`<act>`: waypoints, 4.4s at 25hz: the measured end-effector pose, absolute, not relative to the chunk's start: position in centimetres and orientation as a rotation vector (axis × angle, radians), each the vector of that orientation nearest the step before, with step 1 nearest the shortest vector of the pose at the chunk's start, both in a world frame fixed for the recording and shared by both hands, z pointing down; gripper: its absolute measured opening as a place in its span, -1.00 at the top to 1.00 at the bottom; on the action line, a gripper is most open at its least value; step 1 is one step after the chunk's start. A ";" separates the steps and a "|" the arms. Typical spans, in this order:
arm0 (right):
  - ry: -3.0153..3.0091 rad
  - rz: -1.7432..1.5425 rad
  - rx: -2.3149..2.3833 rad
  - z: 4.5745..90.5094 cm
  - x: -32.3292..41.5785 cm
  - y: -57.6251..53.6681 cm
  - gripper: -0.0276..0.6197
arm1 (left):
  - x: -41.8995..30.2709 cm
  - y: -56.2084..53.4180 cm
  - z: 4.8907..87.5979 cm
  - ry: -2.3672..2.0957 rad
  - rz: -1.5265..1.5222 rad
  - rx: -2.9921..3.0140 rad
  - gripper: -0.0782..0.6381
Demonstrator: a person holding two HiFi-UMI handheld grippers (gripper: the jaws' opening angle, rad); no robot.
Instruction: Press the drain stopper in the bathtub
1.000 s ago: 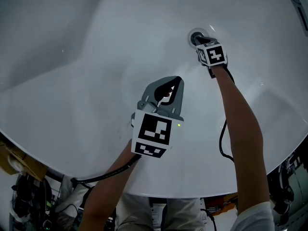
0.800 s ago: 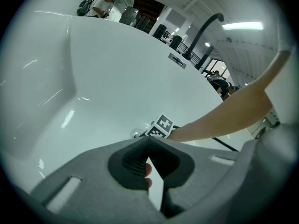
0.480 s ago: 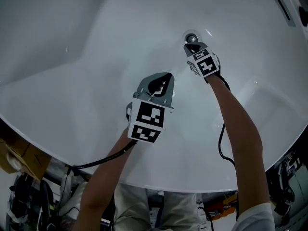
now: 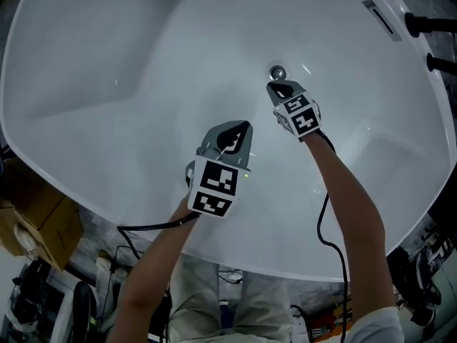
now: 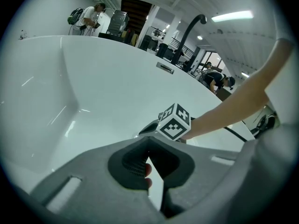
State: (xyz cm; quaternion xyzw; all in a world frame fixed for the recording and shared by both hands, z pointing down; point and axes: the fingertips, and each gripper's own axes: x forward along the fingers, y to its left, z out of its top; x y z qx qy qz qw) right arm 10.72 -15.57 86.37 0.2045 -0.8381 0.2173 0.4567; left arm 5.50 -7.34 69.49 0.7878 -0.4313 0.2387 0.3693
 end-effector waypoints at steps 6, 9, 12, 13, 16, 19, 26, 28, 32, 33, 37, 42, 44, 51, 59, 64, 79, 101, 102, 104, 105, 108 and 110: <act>-2.147 0.594 0.617 79.4 11.9 -15.8 0.91 | 5.4 -6.9 64.5 -1.131 0.590 2.042 0.79; -2.175 0.590 0.613 76.0 11.8 -14.8 0.91 | 5.5 -6.6 61.8 -1.129 0.598 2.059 0.78; -2.215 0.588 0.609 72.5 11.2 -13.6 0.91 | 5.8 -6.6 58.8 -1.126 0.600 2.088 0.78; -2.231 0.584 0.604 71.3 11.1 -13.1 0.91 | 6.0 -6.6 57.7 -1.125 0.600 2.098 0.78; -2.283 0.550 0.585 67.3 10.4 -11.9 0.91 | 6.2 -6.4 54.8 -1.125 0.591 2.119 0.78; -2.332 0.528 0.582 63.3 9.9 -10.9 0.91 | 6.5 -6.0 51.9 -1.125 0.583 2.138 0.78; -2.406 0.540 0.627 53.0 10.2 -9.1 0.91 | 7.4 -4.7 44.7 -1.148 0.552 2.153 0.78; -2.424 0.518 0.638 50.1 10.3 -8.8 0.91 | 7.6 -4.4 42.4 -1.158 0.535 2.161 0.78; -2.470 0.449 0.677 43.6 11.0 -8.2 0.91 | 8.3 -3.4 37.9 -1.170 0.522 2.187 0.78; -2.475 0.450 0.681 41.9 11.3 -7.8 0.91 | 8.5 -3.0 36.6 -1.172 0.518 2.190 0.78; -2.480 0.436 0.690 35.6 13.0 -6.1 0.91 | 9.3 -1.8 30.9 -1.189 0.484 2.211 0.78; -2.506 0.419 0.747 29.1 14.4 -4.4 0.91 | 8.9 -0.3 24.7 -1.238 0.459 2.229 0.78; -2.522 0.401 0.762 26.1 14.8 -2.9 0.91 | 8.6 1.1 22.1 -1.253 0.445 2.242 0.78; -2.591 0.307 0.767 17.0 14.8 1.9 0.92 | 7.2 6.3 16.5 -1.299 0.382 2.235 0.78; -2.651 0.250 0.789 10.0 17.3 6.5 0.93 | 8.7 11.4 10.6 -1.328 0.323 2.293 0.78; -2.684 0.215 0.861 5.7 18.9 8.7 0.93 | 10.4 14.1 6.0 -1.308 0.285 2.342 0.78; -2.877 0.252 1.128 -6.2 25.2 13.4 0.93 | 19.0 17.1 -3.0 -1.102 0.165 2.512 0.78; -2.823 0.436 1.357 -3.0 26.0 21.0 0.94 | 20.7 20.3 -0.1 -1.217 0.292 2.484 0.78; -2.824 0.440 1.351 -3.0 26.0 21.0 0.94 | 20.7 20.4 -0.1 -1.220 0.295 2.481 0.78; -2.822 0.451 1.337 -2.7 25.9 21.1 0.94 | 20.6 20.6 0.2 -1.223 0.303 2.473 0.78; -2.821 0.459 1.331 -2.6 25.7 21.1 0.94 | 20.5 20.7 0.3 -1.224 0.309 2.469 0.78; -2.823 0.473 1.326 -2.5 25.3 21.0 0.94 | 20.0 20.7 0.6 -1.228 0.315 2.455 0.79; -2.826 0.474 1.326 -2.5 25.2 20.8 0.93 | 19.8 20.5 0.7 -1.230 0.314 2.449 0.78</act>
